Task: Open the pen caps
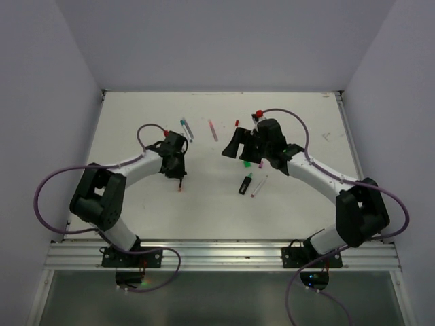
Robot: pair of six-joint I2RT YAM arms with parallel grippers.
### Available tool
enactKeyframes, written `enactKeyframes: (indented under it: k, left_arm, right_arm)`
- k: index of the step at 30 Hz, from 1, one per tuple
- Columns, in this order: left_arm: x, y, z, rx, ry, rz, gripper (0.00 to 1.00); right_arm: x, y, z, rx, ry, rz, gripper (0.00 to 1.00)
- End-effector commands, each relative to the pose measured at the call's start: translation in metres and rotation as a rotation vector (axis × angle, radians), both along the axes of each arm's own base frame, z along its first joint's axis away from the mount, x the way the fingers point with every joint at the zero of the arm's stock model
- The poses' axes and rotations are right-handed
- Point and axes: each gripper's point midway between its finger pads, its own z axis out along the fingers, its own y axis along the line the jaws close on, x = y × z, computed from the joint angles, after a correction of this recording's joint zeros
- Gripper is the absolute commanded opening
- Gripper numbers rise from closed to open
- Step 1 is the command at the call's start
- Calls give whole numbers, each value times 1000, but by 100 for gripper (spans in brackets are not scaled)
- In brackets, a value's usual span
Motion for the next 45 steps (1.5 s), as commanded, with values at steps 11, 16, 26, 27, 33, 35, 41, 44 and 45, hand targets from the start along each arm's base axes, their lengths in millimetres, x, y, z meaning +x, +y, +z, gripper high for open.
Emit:
enactKeyframes:
  k: [11, 16, 26, 27, 33, 35, 41, 44, 45]
  left_arm:
    - [0, -97, 123, -316, -424, -456, 0]
    - [-10, -114, 131, -359, -436, -512, 0]
    - [-14, -121, 143, -409, -459, -532, 0]
    - [-15, -121, 142, -410, -455, -534, 0]
    - [-19, -121, 139, -413, -447, -543, 0]
    - [-19, -122, 141, -416, -449, -543, 0]
    - [-19, -122, 143, -421, -455, -541, 0]
    - [-20, -122, 144, -425, -457, -537, 0]
    - [-20, -122, 144, -426, -458, -536, 0]
  right_arm:
    - [40, 65, 35, 130, -52, -35, 82]
    - [42, 78, 36, 144, -52, -27, 81]
    - [40, 83, 31, 153, -61, -23, 74]
    - [40, 84, 31, 155, -61, -21, 72]
    - [36, 83, 29, 155, -61, -20, 56]
    - [35, 84, 28, 154, -59, -18, 52]
    - [32, 85, 25, 149, -54, -15, 47]
    - [31, 85, 24, 142, -51, -17, 45]
    - [30, 85, 22, 138, -49, -17, 44]
